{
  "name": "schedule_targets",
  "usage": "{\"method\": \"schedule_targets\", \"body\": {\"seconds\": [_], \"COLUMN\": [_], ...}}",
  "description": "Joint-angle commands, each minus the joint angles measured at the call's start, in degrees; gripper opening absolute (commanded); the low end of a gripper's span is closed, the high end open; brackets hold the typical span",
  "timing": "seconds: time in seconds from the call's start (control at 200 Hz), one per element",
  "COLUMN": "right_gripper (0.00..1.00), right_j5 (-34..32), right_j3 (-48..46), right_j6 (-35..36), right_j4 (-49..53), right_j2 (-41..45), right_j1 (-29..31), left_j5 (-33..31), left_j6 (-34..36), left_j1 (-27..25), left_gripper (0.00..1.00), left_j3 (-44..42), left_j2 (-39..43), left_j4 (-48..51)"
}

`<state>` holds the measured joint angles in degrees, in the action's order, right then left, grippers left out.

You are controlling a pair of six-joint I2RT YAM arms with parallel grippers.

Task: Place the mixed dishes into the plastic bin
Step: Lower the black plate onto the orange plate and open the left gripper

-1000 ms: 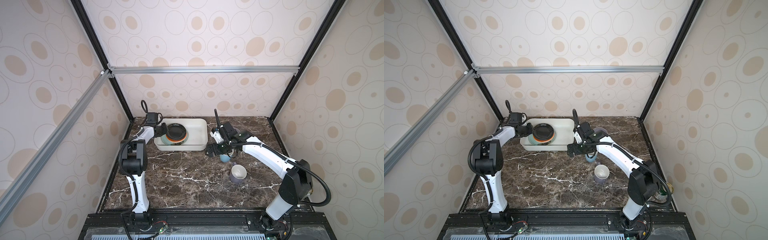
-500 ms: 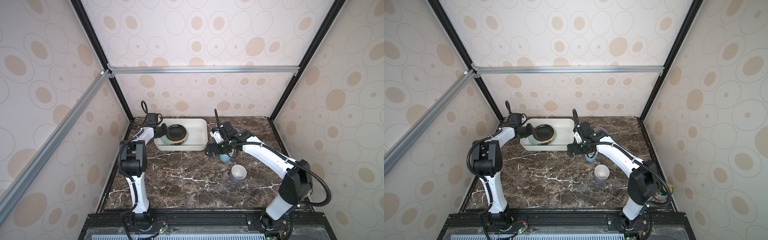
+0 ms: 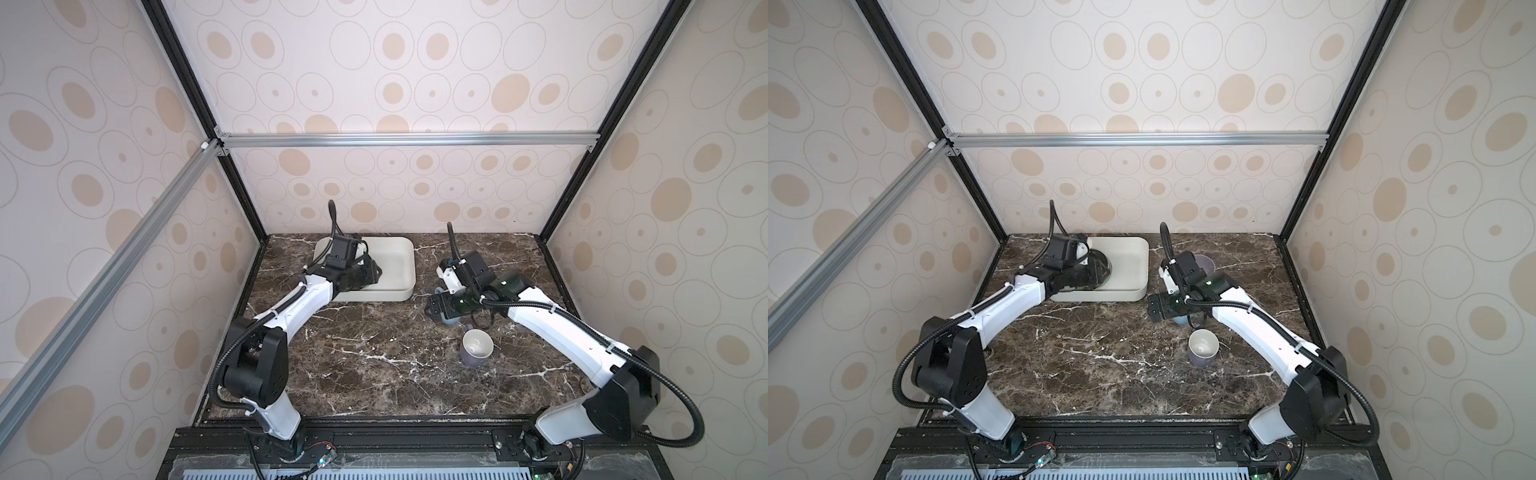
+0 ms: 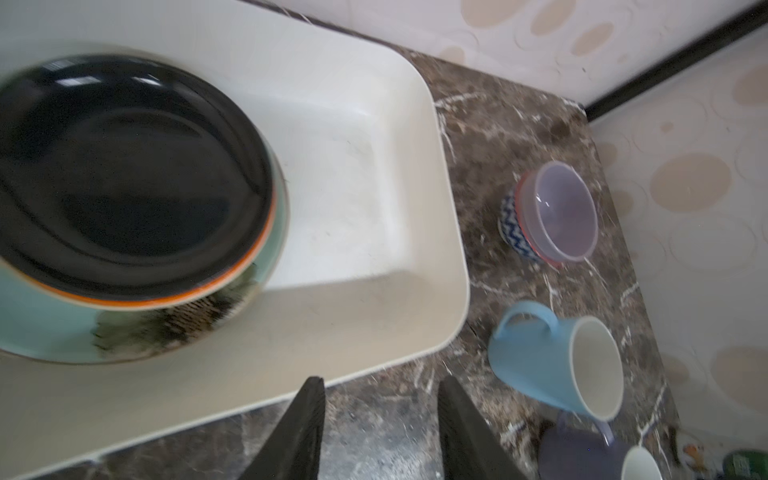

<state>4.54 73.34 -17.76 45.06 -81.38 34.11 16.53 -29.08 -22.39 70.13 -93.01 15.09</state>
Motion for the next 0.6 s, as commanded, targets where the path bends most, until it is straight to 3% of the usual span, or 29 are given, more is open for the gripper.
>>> {"method": "schedule_targets", "body": {"seconds": [0.0, 0.12, 0.315, 0.435, 0.595], "right_gripper": [1.0, 1.0, 1.0, 1.0, 1.0], "right_j5": [-5.4, -9.2, -11.9, -12.9, -14.5], "right_j3": [-4.8, -9.9, -14.9, -16.7, -17.4], "right_j6": [-2.9, -6.1, -10.2, -12.0, -13.8], "right_j4": [2.5, 3.2, 3.4, 3.7, 6.0], "right_j2": [4.5, 9.1, 16.1, 19.2, 19.7], "right_j1": [-0.3, -0.5, -0.6, -0.6, -0.6], "left_j5": [-4.0, -5.6, -5.7, -5.5, -5.7], "left_j6": [0.2, -1.3, -4.2, -4.7, -3.1], "left_j1": [-3.2, -6.7, -8.8, -9.3, -10.3], "left_gripper": [0.49, 0.57, 0.58, 0.59, 0.59], "left_j3": [-5.7, -15.6, -26.7, -26.4, -19.6], "left_j2": [5.6, 13.5, 23.8, 25.3, 21.0], "left_j4": [-0.6, -4.7, -7.4, -6.2, -3.6]}}
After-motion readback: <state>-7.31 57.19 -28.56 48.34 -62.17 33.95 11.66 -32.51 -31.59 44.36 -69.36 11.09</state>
